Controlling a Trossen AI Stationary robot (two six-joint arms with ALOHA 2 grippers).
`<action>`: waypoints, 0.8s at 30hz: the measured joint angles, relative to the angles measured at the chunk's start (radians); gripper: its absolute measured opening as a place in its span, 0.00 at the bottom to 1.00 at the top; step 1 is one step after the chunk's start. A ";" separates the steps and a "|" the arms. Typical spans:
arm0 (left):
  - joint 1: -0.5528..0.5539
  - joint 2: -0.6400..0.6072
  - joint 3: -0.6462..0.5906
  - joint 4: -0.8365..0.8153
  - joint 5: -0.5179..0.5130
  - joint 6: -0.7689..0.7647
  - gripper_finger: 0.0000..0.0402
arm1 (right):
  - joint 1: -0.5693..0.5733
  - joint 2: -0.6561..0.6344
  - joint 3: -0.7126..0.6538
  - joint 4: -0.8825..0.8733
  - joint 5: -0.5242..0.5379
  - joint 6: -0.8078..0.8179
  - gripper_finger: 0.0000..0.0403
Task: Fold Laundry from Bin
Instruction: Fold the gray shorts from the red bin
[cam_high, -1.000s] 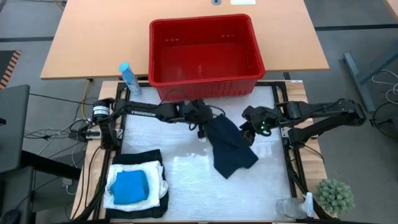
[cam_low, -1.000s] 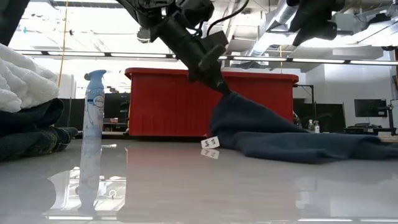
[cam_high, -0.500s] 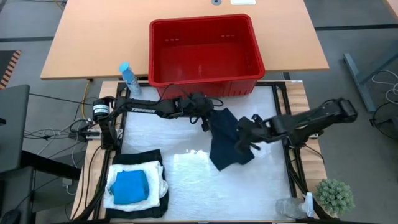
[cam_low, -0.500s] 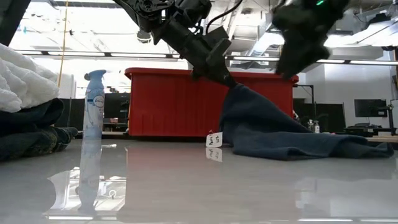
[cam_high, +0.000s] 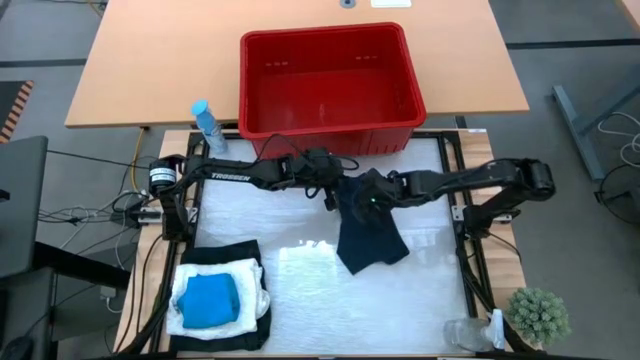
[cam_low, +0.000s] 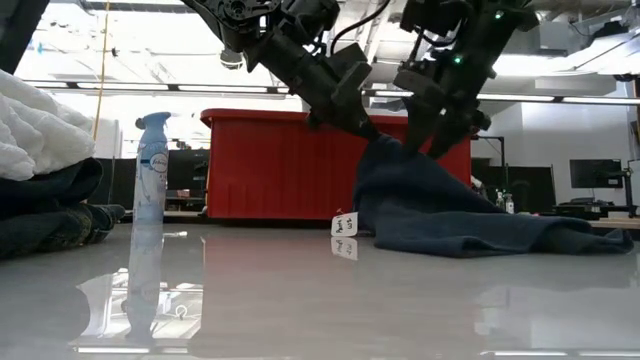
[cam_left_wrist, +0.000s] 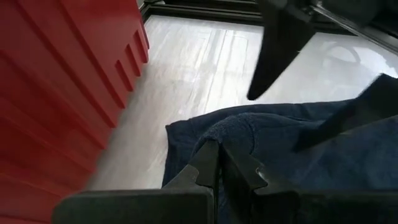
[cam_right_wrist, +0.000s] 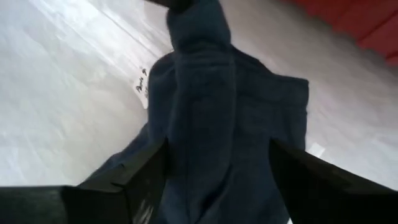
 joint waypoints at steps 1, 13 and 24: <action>0.000 0.000 0.000 0.000 0.000 0.000 0.00 | -0.005 0.000 0.000 0.001 0.000 -0.012 0.74; 0.001 0.000 0.000 -0.020 0.013 -0.017 0.00 | -0.047 0.000 0.000 0.088 0.000 -0.184 0.75; 0.001 0.000 0.000 -0.019 0.141 0.049 0.00 | -0.098 0.000 0.000 0.098 -0.067 -0.250 0.54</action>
